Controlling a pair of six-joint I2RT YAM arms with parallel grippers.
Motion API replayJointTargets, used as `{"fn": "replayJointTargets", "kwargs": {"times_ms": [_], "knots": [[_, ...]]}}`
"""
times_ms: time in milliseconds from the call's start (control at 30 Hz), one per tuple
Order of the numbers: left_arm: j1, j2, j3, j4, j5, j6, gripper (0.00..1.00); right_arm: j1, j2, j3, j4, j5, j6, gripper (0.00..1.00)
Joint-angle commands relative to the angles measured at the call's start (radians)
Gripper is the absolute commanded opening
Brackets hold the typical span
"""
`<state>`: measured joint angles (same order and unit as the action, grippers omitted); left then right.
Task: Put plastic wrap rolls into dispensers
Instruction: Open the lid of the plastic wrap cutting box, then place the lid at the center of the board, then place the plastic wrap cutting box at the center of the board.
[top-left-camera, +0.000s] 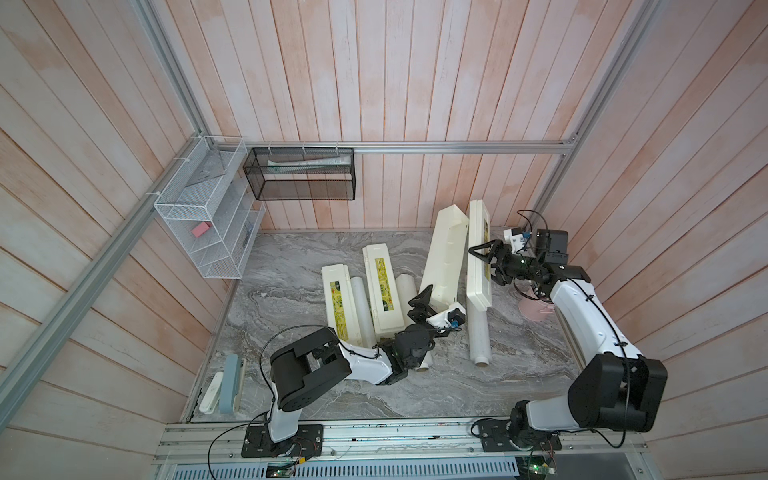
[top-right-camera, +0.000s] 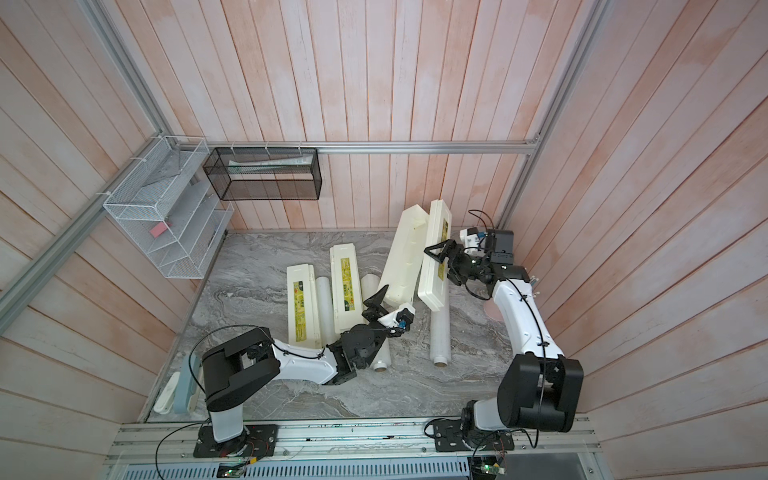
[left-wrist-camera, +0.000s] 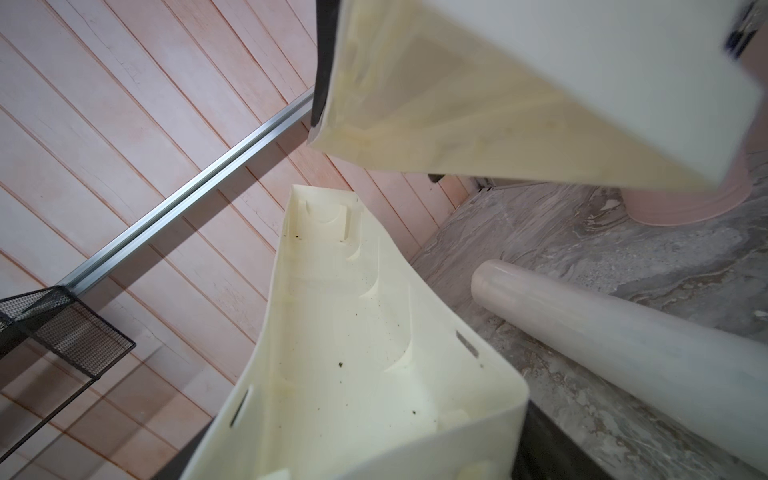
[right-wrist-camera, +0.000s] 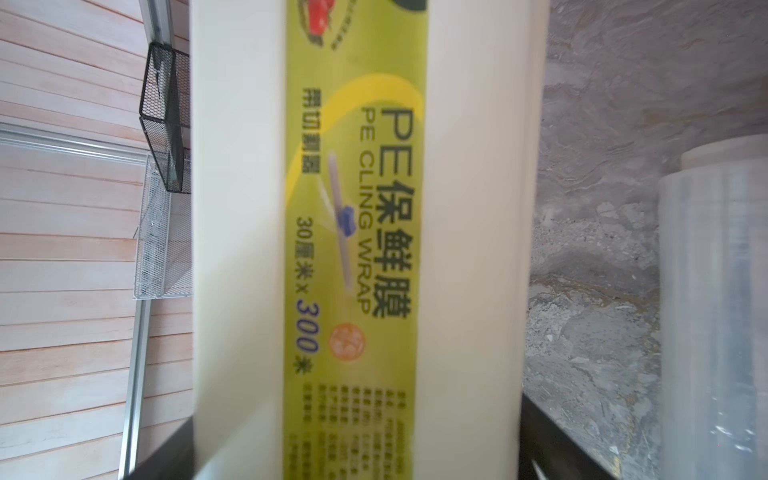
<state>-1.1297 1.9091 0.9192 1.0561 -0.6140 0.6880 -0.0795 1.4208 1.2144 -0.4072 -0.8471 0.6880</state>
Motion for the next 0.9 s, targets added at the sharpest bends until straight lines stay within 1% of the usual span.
{"fn": "replayJointTargets", "kwargs": {"times_ms": [0, 67, 167, 267, 333, 533, 633, 733, 767, 867], "knots": [[0.005, 0.013, -0.008, 0.06, -0.028, -0.005, 0.54, -0.017, -0.023, 0.0, -0.023, -0.003, -0.028, 0.77], [0.002, 0.006, -0.005, 0.043, -0.023, -0.031, 0.54, -0.022, -0.025, -0.007, -0.031, 0.01, -0.04, 0.77], [-0.011, -0.013, 0.016, -0.004, -0.013, -0.104, 0.55, -0.025, -0.024, 0.016, -0.111, 0.118, -0.101, 0.77], [-0.022, -0.035, 0.053, -0.11, 0.007, -0.253, 0.59, -0.03, -0.028, 0.025, -0.179, 0.258, -0.159, 0.77], [-0.028, -0.045, 0.072, -0.175, 0.019, -0.38, 0.6, -0.034, -0.027, 0.024, -0.22, 0.368, -0.199, 0.77], [-0.048, -0.028, 0.108, -0.242, -0.004, -0.618, 0.61, -0.035, -0.021, -0.016, -0.27, 0.638, -0.276, 0.78], [-0.051, -0.002, 0.143, -0.265, -0.035, -0.702, 0.61, -0.036, -0.014, -0.049, -0.265, 0.732, -0.298, 0.78], [-0.051, 0.028, 0.174, -0.291, -0.059, -0.758, 0.61, -0.036, -0.008, -0.079, -0.254, 0.775, -0.303, 0.78], [-0.051, 0.035, 0.182, -0.297, -0.064, -0.796, 0.61, -0.035, -0.004, -0.083, -0.257, 0.797, -0.306, 0.78], [-0.051, 0.054, 0.191, -0.3, -0.076, -0.846, 0.61, -0.031, 0.021, -0.074, -0.274, 0.905, -0.314, 0.78]]}}
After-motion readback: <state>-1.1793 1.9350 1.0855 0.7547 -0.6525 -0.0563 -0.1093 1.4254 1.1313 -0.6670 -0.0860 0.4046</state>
